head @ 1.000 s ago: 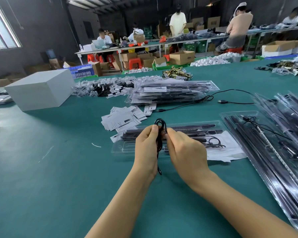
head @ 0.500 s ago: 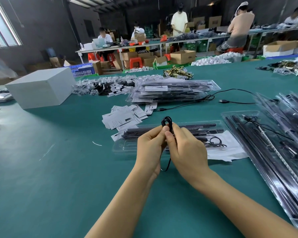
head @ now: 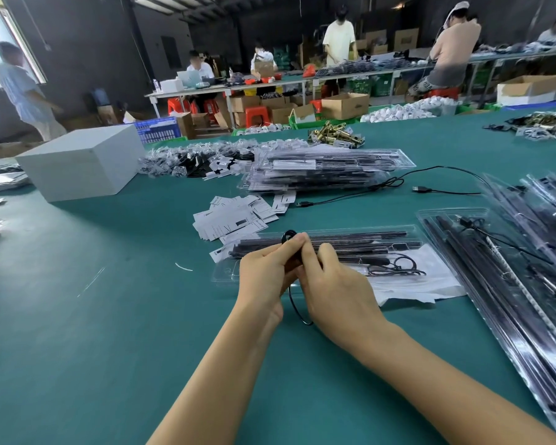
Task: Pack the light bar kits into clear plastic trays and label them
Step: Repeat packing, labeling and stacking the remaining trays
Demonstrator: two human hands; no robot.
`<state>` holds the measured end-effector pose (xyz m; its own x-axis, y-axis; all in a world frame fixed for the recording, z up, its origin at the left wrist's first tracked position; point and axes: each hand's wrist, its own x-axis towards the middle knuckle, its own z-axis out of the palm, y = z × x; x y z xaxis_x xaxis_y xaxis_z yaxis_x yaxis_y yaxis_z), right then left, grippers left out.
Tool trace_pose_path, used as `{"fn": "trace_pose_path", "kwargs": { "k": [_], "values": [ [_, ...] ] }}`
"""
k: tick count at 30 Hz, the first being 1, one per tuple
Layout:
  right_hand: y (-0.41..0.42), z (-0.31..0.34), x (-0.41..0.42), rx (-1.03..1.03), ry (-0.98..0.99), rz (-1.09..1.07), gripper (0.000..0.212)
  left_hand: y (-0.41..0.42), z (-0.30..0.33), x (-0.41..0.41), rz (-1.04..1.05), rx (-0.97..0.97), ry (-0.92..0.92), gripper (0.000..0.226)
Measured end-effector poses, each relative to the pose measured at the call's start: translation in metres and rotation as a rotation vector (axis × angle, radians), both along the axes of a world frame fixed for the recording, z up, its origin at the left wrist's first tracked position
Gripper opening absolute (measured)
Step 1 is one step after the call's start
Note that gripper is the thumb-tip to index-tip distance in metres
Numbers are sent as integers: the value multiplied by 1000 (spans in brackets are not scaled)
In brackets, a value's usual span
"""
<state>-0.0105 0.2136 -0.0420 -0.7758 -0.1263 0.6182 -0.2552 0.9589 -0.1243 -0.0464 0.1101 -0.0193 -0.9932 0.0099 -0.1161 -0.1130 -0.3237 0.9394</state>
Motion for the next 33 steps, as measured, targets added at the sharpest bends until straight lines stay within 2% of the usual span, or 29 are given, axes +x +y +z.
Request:
{"fn": "trace_pose_path", "kwargs": {
  "k": [2,7,10,12,14,18,23,29,31,33],
  "values": [
    [0,1,-1,-18,-6,40,53,-2,1,-1,10,29,-30,10],
    [1,1,2,-38,1,110,42,-8,3,-6,74,66,-53,21],
    [3,-1,3,-233,-92,206,37,-18,6,-10,118,95,-47,26],
    [3,-2,2,-428,-124,280,32,-23,7,-12,143,92,-58,19],
    [2,-1,1,-524,-92,316,30,-25,7,-13,130,93,-78,12],
    [5,1,1,-389,-42,306,31,-24,8,-13,63,158,-94,12],
    [9,-1,0,-305,-33,251,33,-20,7,-10,-18,27,-18,10],
    [12,-2,-7,-278,-147,223,34,-21,5,-11,32,-59,24,16],
    [13,-3,-8,-334,-213,277,34,-21,3,-14,58,-33,-3,17],
    [14,-2,-8,-500,-274,370,31,-21,2,-18,85,37,-41,18]
  ]
}}
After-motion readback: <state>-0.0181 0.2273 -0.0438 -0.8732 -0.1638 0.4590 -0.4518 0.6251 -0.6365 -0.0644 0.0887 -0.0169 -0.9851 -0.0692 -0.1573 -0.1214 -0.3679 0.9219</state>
